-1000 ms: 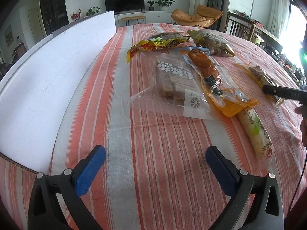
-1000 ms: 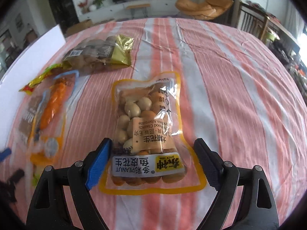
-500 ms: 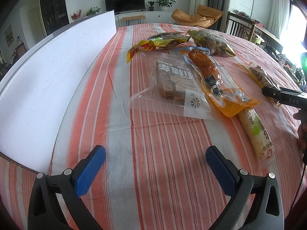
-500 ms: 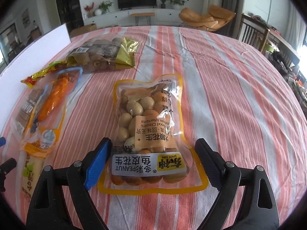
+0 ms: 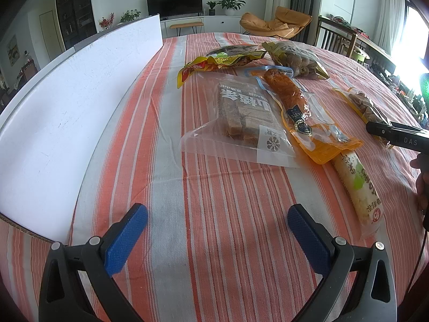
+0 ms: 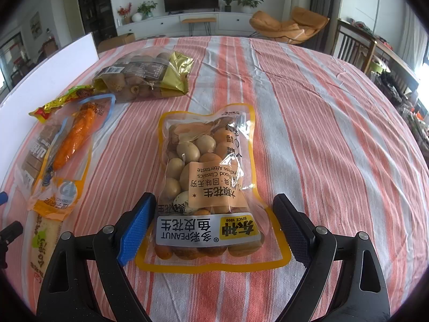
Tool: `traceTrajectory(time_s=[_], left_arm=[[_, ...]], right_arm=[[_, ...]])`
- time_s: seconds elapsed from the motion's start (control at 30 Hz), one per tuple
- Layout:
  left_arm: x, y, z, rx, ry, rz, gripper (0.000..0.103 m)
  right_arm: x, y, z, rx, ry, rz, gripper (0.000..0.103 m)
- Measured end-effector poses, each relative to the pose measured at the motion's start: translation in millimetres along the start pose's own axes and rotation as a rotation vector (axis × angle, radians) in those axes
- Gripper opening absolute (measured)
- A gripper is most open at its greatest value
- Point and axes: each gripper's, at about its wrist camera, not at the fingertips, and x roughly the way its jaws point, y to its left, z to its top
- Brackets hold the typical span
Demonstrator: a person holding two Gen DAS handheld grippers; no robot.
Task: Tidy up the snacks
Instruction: 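Place the right tool fingers around the clear yellow-bordered peanut bag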
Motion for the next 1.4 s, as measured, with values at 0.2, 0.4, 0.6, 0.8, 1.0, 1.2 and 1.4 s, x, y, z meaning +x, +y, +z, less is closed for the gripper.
traceTrajectory(time_s=[0.2, 0.4, 0.6, 0.8, 1.0, 1.2, 1.4], left_arm=[[-0.1, 0.0, -0.1, 0.000, 0.000, 0.000, 0.103], [-0.1, -0.1, -0.1, -0.001, 0.000, 0.000, 0.103], [-0.2, -0.1, -0.1, -0.001, 0.000, 0.000, 0.103], [-0.2, -0.1, 0.0, -0.001, 0.000, -0.001, 0.103], [-0.2, -0.1, 0.0, -0.001, 0.000, -0.001, 0.103], [-0.1, -0.1, -0.1, -0.001, 0.000, -0.001, 0.103], [-7.2, 2.5, -6.8, -0.023, -0.009, 0.005, 0.103]], right_arm=[[-0.1, 0.0, 0.0, 0.000, 0.000, 0.000, 0.091], [-1.0, -0.5, -0.2, 0.000, 0.000, 0.000, 0.091], [-0.8, -0.4, -0.1, 0.000, 0.000, -0.001, 0.091], [-1.2, -0.5, -0.2, 0.000, 0.000, -0.001, 0.091], [-1.2, -0.5, -0.2, 0.000, 0.000, -0.001, 0.091], [-0.4, -0.1, -0.1, 0.001, 0.000, -0.001, 0.091], [-0.5, -0.4, -0.2, 0.001, 0.000, -0.001, 0.091]])
